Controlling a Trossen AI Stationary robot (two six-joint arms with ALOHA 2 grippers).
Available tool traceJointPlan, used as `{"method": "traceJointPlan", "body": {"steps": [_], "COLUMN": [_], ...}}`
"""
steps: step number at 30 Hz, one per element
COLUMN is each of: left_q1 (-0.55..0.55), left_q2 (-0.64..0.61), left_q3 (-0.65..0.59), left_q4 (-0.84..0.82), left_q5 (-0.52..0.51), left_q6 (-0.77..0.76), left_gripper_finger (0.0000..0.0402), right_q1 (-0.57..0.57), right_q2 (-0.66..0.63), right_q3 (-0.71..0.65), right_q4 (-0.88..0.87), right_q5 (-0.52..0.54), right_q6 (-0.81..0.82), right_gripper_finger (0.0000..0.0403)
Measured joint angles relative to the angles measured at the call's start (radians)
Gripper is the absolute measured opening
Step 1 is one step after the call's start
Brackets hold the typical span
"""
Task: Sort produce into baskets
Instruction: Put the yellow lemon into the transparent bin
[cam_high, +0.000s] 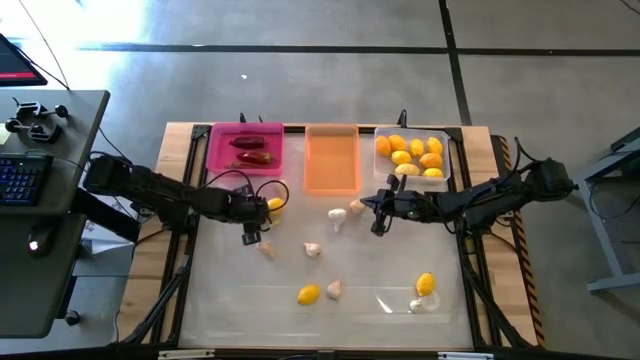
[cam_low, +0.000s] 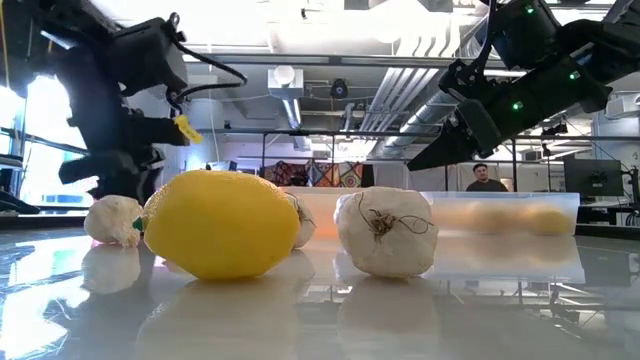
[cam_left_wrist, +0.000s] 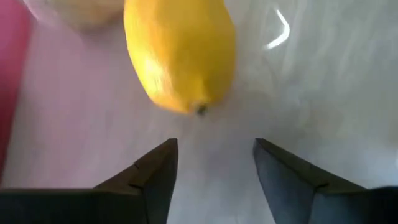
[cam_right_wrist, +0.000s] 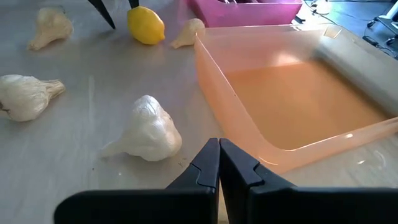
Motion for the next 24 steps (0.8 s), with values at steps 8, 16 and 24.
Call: {"method": "traceJointPlan", "body": {"steps": [8,16,24], "left_q1": [0.0,0.0,0.001], "left_q2": [0.001,0.001,0.0], "left_q3": [0.055,0.056,0.056], "left_q4": [-0.04,-0.041,-0.04], "left_q5": [0.057,0.057,0.056], "left_q6": [-0.039,-0.052,-0.119], "left_gripper_finger": [0.0228,0.0245,0.0248], "right_q1": [0.0,0.0,0.0], "right_q2": [0.0,0.0,0.0], "right_q3": [0.0,0.0,0.0], "right_q4": [-0.01,-0.022,-0.022], "right_q5": [-0.001,-0.003,-0.003], "right_q6": [0.015,0.022,0.026], "right_gripper_finger": [0.0,0.0,0.0]}}
